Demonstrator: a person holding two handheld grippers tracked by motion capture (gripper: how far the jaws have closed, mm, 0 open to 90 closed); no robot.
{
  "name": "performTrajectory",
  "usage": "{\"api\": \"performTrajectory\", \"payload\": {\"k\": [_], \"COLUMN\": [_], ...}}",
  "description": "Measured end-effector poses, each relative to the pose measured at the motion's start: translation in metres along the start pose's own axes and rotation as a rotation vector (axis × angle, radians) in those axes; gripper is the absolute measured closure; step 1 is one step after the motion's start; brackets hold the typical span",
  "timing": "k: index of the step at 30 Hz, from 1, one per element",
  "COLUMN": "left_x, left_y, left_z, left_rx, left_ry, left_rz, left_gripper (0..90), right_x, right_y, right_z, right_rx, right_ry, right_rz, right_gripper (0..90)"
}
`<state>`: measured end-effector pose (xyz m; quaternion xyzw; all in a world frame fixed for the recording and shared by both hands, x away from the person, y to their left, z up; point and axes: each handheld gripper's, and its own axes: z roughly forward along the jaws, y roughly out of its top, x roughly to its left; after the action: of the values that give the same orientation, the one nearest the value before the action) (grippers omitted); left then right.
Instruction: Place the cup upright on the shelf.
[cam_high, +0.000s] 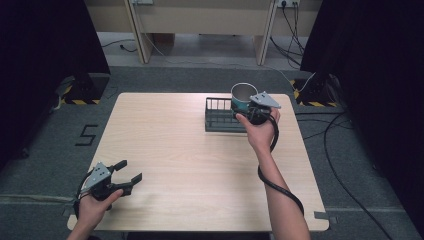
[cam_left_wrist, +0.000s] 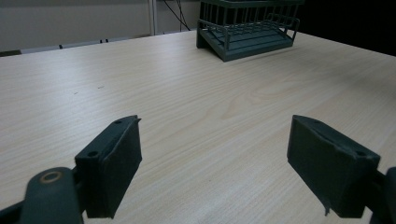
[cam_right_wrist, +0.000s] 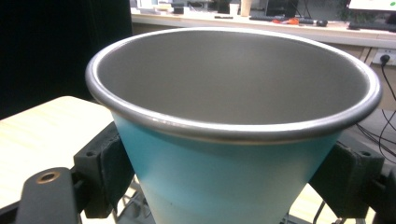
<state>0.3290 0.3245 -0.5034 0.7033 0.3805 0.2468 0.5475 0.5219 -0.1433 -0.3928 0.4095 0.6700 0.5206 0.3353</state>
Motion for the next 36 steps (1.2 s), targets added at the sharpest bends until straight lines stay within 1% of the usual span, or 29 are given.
{"api": "performTrajectory", "payload": {"k": [2,3,9,10,11,13,19,20,22,23,28,31,33,36], "left_x": [0.000,0.000,0.001,0.001,0.001,0.001,0.001,0.001,0.001,0.001,0.001,0.001,0.001,0.001], "left_y": [0.000,0.000,0.000,0.000,0.000,0.000,0.000,0.000,0.000,0.000,0.000,0.000,0.000,0.000], "left_z": [0.000,0.000,0.000,0.000,0.000,-0.001,-0.001,-0.001,-0.001,-0.001,-0.001,-0.001,-0.001,-0.001], "left_rx": [0.001,0.000,-0.003,-0.003,-0.003,-0.004,-0.004,-0.004,-0.005,-0.005,-0.005,-0.006,-0.006,-0.005], "left_ry": [0.001,0.001,0.002,0.002,0.003,0.003,0.001,0.001,0.001,0.000,-0.002,-0.002,-0.002,-0.003], "left_rz": [-0.001,-0.003,-0.006,-0.006,-0.006,-0.006,-0.004,-0.004,-0.004,-0.003,-0.002,-0.002,-0.002,-0.002], "left_gripper": [17.1,17.1,17.1,17.1,17.1,17.1,17.1,17.1,17.2,17.1,17.1,17.2,17.2,17.2], "right_x": [-0.001,-0.004,-0.008,-0.010,-0.010,-0.012,-0.016,-0.017,-0.017,-0.017,-0.017,-0.017,-0.017,-0.017], "right_y": [0.001,0.004,0.010,0.009,0.009,0.007,0.003,0.000,-0.002,-0.005,-0.012,-0.016,-0.018,-0.020], "right_z": [0.003,0.010,0.027,0.034,0.034,0.043,0.055,0.059,0.061,0.064,0.067,0.069,0.071,0.072], "right_rx": [0.004,0.012,0.035,0.048,0.048,0.065,0.095,0.109,0.116,0.130,0.150,0.162,0.182,0.190], "right_ry": [-0.003,-0.006,-0.018,-0.020,-0.020,-0.023,-0.034,-0.039,-0.041,-0.042,-0.041,-0.045,-0.044,-0.042], "right_rz": [-0.002,0.003,0.009,0.018,0.018,0.032,0.050,0.055,0.055,0.060,0.067,0.069,0.062,0.064], "right_gripper": [17.5,17.5,17.5,17.5,17.5,17.5,17.4,17.4,17.4,17.4,17.3,17.3,17.2,17.1]}}
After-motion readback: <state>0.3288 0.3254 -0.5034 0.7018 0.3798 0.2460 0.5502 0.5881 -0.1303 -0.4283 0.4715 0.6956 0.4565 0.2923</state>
